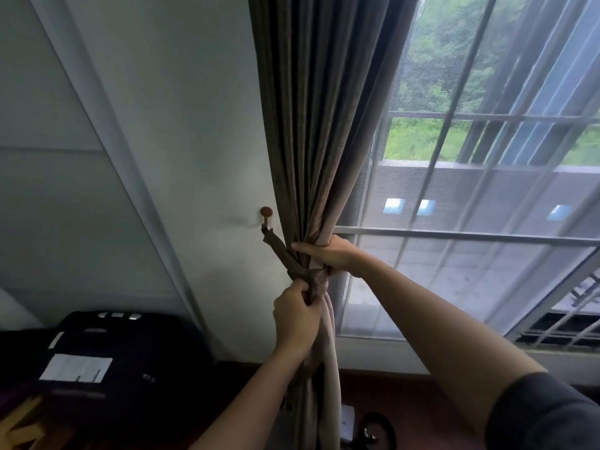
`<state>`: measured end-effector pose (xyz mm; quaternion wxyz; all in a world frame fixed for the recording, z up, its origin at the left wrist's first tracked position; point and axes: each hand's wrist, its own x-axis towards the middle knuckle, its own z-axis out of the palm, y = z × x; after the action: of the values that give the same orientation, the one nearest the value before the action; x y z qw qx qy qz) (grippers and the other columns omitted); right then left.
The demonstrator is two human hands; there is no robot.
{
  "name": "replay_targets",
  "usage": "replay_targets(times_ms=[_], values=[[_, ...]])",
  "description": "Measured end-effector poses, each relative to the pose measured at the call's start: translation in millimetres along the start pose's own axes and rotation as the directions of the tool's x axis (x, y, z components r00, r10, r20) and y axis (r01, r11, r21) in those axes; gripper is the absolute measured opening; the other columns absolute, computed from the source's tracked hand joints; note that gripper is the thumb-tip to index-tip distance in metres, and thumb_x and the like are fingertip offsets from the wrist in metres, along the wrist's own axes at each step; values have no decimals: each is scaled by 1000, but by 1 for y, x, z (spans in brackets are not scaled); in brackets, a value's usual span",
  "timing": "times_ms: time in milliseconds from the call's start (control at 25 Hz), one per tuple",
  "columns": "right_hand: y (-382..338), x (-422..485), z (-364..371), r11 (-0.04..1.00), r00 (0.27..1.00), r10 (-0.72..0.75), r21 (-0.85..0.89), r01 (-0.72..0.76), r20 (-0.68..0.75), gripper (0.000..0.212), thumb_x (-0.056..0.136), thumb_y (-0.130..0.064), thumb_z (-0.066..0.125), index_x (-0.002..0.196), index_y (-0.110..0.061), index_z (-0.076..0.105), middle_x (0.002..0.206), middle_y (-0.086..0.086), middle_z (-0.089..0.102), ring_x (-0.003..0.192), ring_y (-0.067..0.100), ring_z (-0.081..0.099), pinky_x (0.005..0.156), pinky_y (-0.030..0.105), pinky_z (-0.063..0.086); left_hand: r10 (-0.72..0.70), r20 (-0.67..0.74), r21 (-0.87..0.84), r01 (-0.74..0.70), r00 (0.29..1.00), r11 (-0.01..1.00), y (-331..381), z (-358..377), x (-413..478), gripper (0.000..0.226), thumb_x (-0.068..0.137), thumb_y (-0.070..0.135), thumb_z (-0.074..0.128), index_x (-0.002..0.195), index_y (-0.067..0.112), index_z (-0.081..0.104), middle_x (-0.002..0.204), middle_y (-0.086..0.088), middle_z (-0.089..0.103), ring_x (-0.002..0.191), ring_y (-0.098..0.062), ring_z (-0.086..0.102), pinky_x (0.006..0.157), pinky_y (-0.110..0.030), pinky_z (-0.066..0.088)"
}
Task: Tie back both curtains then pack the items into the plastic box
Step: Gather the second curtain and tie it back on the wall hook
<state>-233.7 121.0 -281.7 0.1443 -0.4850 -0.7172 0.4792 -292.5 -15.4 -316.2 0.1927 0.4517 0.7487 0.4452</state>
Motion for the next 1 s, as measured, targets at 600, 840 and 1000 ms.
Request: replay_targets(times_ms=[600, 840, 1000], values=[[6, 19, -1, 996, 993, 41, 77, -50, 114, 81, 55, -75, 62, 119, -25, 59, 113, 6, 67, 97, 26, 67, 82, 47, 57, 148, -120, -246, -174, 982, 954, -15, 28, 0, 19, 91, 19, 56, 98, 11, 72, 88, 2, 73, 83, -6, 66, 77, -11, 49], [8, 13, -7, 992, 984, 37, 114, -57, 173, 67, 66, -64, 61, 116, -18, 61, 112, 9, 68, 100, 27, 66, 87, 49, 55, 305, -250, -73, -332, 919, 940, -35, 40, 10, 10, 76, 0, 73, 86, 0, 73, 85, 0, 55, 79, 5, 49, 76, 4, 36], [8, 14, -4, 998, 986, 30, 48, -39, 164, 76, 58, -73, 59, 112, -20, 64, 110, 7, 69, 98, 23, 67, 89, 44, 54, 234, -330, -138, -292, 914, 946, -20, 39, 12, 17, 72, 7, 79, 74, 3, 63, 84, -5, 53, 68, -4, 47, 71, 2, 37]])
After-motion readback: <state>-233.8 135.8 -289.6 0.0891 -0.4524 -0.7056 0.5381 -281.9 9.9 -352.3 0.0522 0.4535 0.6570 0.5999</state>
